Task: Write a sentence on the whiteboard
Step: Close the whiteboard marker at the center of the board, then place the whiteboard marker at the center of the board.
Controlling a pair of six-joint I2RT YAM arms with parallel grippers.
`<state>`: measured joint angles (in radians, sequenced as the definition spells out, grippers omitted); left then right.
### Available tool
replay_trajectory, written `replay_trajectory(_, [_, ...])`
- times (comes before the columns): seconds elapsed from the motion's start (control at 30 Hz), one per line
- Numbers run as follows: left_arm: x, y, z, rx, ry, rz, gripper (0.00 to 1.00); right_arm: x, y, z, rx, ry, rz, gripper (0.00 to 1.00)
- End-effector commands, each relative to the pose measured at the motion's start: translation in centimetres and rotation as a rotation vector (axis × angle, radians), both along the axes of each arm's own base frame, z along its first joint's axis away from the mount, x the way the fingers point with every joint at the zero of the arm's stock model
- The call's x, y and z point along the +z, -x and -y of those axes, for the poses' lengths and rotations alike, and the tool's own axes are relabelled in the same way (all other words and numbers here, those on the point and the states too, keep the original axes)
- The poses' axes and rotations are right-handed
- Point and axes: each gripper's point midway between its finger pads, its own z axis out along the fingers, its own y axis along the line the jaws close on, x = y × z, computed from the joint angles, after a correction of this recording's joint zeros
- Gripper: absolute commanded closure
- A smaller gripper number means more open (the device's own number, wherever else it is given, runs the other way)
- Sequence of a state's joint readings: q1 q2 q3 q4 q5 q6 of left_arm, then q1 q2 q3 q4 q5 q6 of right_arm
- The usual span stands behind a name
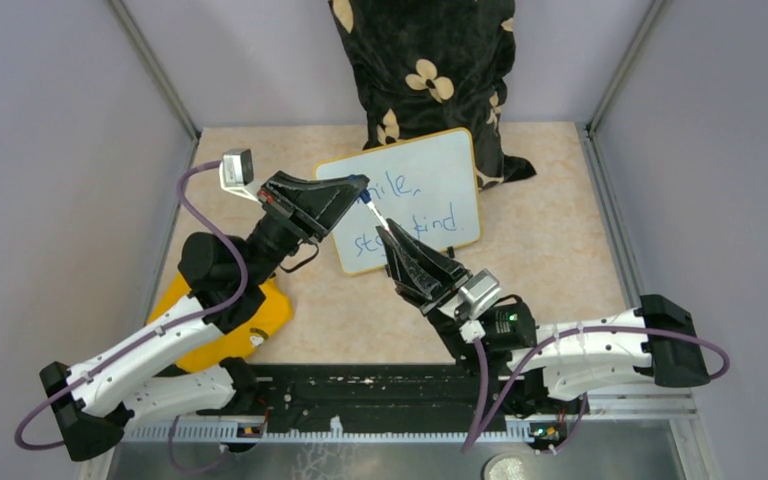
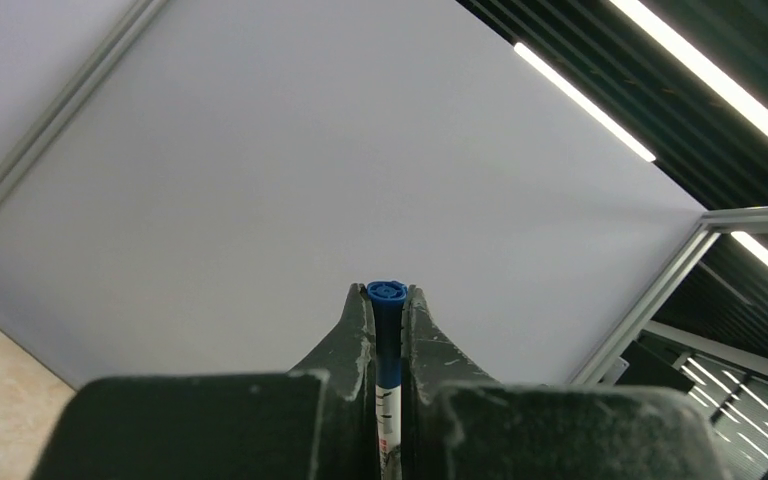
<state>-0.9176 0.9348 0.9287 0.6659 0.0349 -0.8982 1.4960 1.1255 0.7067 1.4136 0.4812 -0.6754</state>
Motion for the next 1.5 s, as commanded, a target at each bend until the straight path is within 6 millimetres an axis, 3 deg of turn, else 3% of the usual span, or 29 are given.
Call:
replay_trajectory(0.0, [-2.2,0.9,1.9,-0.110,-0.051,-0.001,1.00,1.7,0.1,1.5,0.008,-0.073,0.005,1.00])
replay_trajectory(0.2, [-4.0,1.9,4.2,-0.244,-0.107,-0.015,1.00,1.7,0.0,1.4,0.001,-0.072,0.005,1.00])
replay_trajectory(0.33, [-4.7,1.7,3.8,-0.216,-0.108,-0.027,0.99,1.7,0.0,1.4,-0.005,-0.066,0.005,1.00])
replay_trajectory(0.4, [-5.0,0.8,2.8,-0.141,-0.096,-0.053,0.63,1.6,0.0,1.5,-0.006,-0.059,0.001,1.00])
replay_trajectory(0.47, [-5.4,-0.1,1.3,-0.052,-0.089,-0.083,0.36,1.2,-0.1,1.7,-0.010,-0.042,-0.006,1.00])
replay_trajectory(0.63, [-6.1,-1.6,-2.9,0.177,-0.147,-0.123,0.02,-0.3,-0.5,2.3,-0.013,0.009,-0.053,1.00])
replay_trajectory(0.73, [-7.1,-2.3,-5.7,0.318,-0.202,-0.148,0.01,-2.1,-0.9,2.2,0.005,0.064,-0.115,1.00])
replay_trajectory(0.83, [-8.3,-2.9,-8.8,0.465,-0.266,-0.177,0.01,-5.1,-1.5,1.4,0.019,0.165,-0.211,1.00])
replay_trajectory(0.9, [-9.4,-3.5,-10.9,0.565,-0.298,-0.202,0.01,-8.3,-2.1,0.4,0.022,0.276,-0.293,1.00])
replay_trajectory(1.03, [-11.3,-3.8,-13.1,0.673,-0.388,-0.199,0.01,-14.0,-2.9,-0.4,0.083,0.381,-0.491,1.00])
replay_trajectory(1.3, [-16.2,-4.9,-12.2,0.711,-0.596,-0.172,0.01,-24.3,-3.4,-1.7,0.436,0.370,-0.935,1.00])
replay_trajectory(1.47, [-19.8,-5.7,-11.3,0.711,-0.729,-0.189,0.01,-30.4,-3.6,-2.0,0.511,0.433,-1.137,1.00])
